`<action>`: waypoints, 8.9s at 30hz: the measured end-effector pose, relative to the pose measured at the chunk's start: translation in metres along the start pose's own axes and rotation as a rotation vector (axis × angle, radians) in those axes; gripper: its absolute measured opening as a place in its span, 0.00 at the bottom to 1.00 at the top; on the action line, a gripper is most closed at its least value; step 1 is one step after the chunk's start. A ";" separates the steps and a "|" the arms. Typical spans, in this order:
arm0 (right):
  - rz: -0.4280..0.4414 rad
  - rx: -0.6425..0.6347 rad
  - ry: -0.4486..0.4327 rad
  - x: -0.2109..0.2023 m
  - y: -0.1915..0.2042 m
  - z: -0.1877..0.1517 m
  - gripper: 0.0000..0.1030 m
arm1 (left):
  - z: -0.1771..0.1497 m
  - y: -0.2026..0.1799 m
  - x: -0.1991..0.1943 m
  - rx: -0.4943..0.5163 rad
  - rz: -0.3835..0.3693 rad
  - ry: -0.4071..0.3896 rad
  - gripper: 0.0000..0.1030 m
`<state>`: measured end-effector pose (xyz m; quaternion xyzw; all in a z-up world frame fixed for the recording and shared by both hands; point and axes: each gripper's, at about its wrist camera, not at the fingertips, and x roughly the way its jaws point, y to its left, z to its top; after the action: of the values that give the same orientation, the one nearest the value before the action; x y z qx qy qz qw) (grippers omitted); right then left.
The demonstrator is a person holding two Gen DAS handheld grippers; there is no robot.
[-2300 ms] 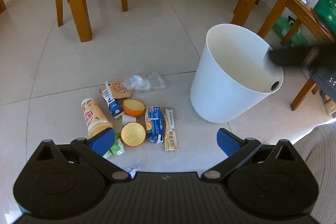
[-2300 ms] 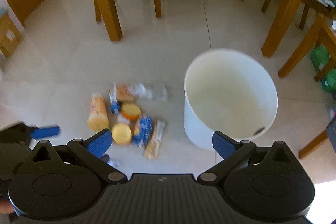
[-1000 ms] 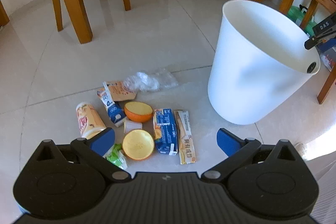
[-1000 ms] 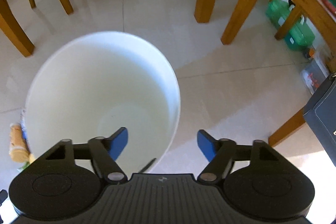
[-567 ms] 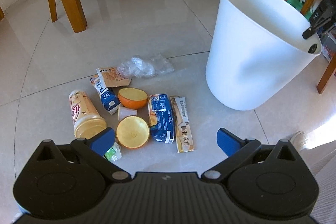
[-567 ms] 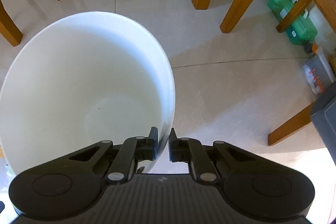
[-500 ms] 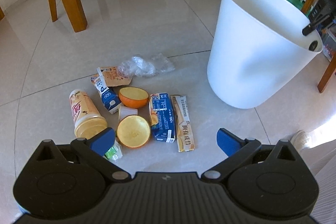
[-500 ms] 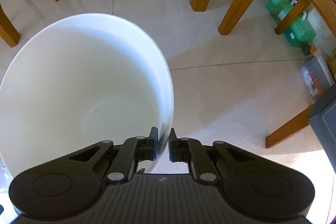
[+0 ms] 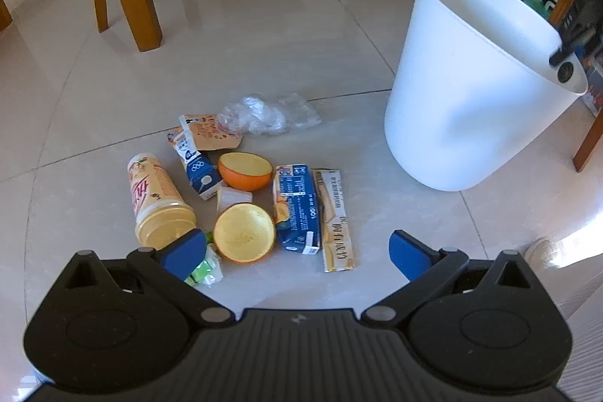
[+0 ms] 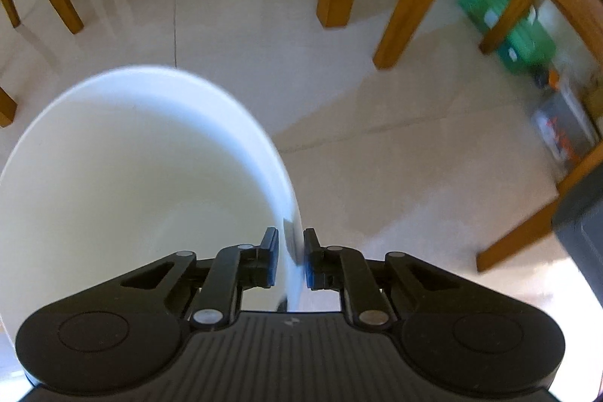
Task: Collect trash
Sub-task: 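Close the right tool on the white bin rim and tilt it, then lower the left tool onto the crumpled white paper and close it, then carry the crumpled paper with the left tool over the bin and release, then lower the left tool onto the blue juice carton and grasp it, then carry the blue carton with the left tool into the bin and release, then lower the left tool onto the gold snack wrapper and grasp it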
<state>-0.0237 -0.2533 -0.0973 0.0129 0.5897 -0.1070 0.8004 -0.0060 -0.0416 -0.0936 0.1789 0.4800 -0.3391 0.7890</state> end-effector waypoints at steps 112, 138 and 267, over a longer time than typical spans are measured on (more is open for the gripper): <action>0.094 0.075 -0.022 0.029 0.007 0.020 0.10 | 0.182 -0.139 -0.027 0.566 -0.443 -0.015 0.46; 0.034 0.004 -0.121 0.018 0.013 0.017 0.10 | 0.180 -0.176 -0.019 0.648 -0.444 -0.063 0.90; -0.004 -0.106 -0.132 0.017 0.021 0.014 0.12 | 0.159 -0.069 -0.001 0.601 -0.508 -0.047 0.80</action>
<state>-0.0020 -0.2375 -0.1111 -0.0381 0.5405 -0.0778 0.8369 0.0463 -0.1864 -0.0146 0.2697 0.3702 -0.6530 0.6031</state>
